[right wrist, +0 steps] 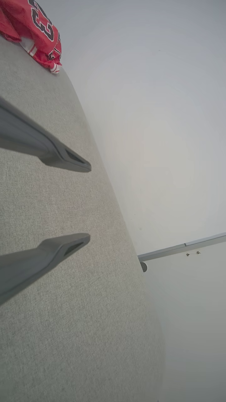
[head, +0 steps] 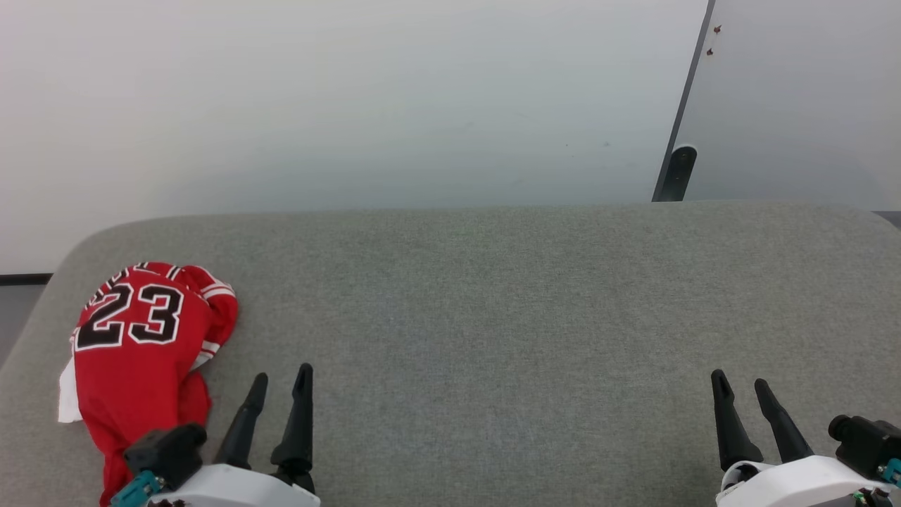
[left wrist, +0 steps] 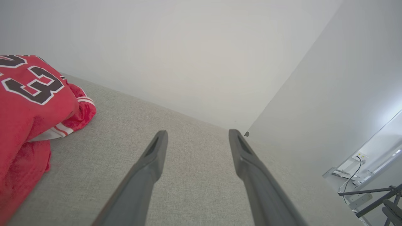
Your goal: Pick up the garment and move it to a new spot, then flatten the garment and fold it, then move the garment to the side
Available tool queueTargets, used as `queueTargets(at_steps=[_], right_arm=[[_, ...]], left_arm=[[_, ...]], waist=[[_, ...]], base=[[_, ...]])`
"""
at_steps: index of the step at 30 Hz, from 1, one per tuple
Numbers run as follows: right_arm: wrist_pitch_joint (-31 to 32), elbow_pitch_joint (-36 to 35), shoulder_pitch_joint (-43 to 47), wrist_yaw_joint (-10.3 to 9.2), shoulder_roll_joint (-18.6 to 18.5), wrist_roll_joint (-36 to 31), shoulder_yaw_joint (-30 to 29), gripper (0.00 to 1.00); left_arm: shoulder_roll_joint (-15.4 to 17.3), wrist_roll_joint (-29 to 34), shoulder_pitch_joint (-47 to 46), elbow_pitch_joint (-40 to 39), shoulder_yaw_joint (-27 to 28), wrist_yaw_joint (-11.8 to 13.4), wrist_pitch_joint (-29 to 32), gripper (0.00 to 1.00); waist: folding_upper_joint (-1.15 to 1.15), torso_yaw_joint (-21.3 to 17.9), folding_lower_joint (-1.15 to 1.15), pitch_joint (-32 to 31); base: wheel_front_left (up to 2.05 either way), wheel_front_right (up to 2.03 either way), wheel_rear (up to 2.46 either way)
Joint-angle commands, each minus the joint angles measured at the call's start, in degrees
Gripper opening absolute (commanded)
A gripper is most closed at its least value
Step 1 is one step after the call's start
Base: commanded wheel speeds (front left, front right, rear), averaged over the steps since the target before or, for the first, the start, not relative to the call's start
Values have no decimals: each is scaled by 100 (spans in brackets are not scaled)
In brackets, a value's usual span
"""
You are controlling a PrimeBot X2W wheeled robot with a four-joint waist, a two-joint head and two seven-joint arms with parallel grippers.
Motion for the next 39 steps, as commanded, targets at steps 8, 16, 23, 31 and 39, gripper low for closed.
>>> queueTargets(at_steps=[8, 16, 23, 31, 39], right_arm=[[-116, -118, 40, 6, 17, -612, 28, 100], [-194, -163, 86, 5, 23, -1063, 63, 100], [-242, -214, 105, 6, 25, -1400, 101, 100], [-311, -254, 160, 6, 25, -1777, 124, 100], [-358, -315, 269, 7, 26, -2165, 139, 100]], left_arm=[[-56, 712, 61, -189, 74, -122, -159, 100], [-112, 1231, 160, -283, 95, -200, -267, 100], [-185, 1560, 209, -315, 128, -245, -354, 100], [-240, 1881, 282, -355, 168, -284, -457, 100], [-283, 2184, 328, -361, 196, -317, -543, 100]], waist=[[0, -9, 0, -46], [0, -23, 0, -85], [0, -28, 0, -127], [0, -27, 0, -180], [0, 101, 0, -274]], base=[[0, 0, 0], [0, 0, 0], [0, 0, 0], [0, 0, 0], [0, 0, 0]])
